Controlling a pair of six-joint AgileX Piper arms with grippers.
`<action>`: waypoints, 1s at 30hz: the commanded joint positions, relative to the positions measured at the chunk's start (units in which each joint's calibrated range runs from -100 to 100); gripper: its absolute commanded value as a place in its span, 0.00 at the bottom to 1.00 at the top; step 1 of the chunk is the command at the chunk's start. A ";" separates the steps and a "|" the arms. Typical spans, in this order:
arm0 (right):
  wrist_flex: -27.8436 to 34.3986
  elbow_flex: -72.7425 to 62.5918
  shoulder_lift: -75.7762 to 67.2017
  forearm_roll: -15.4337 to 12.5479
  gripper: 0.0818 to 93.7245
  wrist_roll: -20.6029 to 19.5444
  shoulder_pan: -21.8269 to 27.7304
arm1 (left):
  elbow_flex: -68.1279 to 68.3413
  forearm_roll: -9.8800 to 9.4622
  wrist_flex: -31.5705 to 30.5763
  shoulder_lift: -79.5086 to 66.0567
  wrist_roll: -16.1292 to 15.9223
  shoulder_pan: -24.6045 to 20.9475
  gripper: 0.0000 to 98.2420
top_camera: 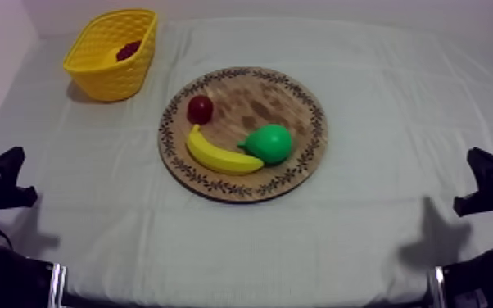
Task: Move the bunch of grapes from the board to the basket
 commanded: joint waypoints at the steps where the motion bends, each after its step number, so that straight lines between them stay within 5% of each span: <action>1: 0.03 -0.01 0.00 -0.02 0.00 0.01 -0.01 | -0.03 0.01 0.08 0.01 -0.01 -0.10 0.00; 11: 0.03 -0.01 0.00 -0.02 0.00 0.01 -0.01 | -0.79 -0.81 2.50 0.00 1.11 0.27 0.00; 17: 0.03 -0.01 0.00 -0.02 0.00 0.04 -0.01 | -0.71 -0.26 2.05 0.00 6.32 0.65 0.00; 23: 0.03 -0.01 0.00 -0.02 0.00 0.03 -0.01 | -0.62 -0.43 1.99 0.00 1.22 0.75 0.00; 30: 0.03 -0.01 0.00 -0.02 0.00 0.01 -0.01 | -0.60 -0.48 1.99 0.00 -0.86 0.76 0.00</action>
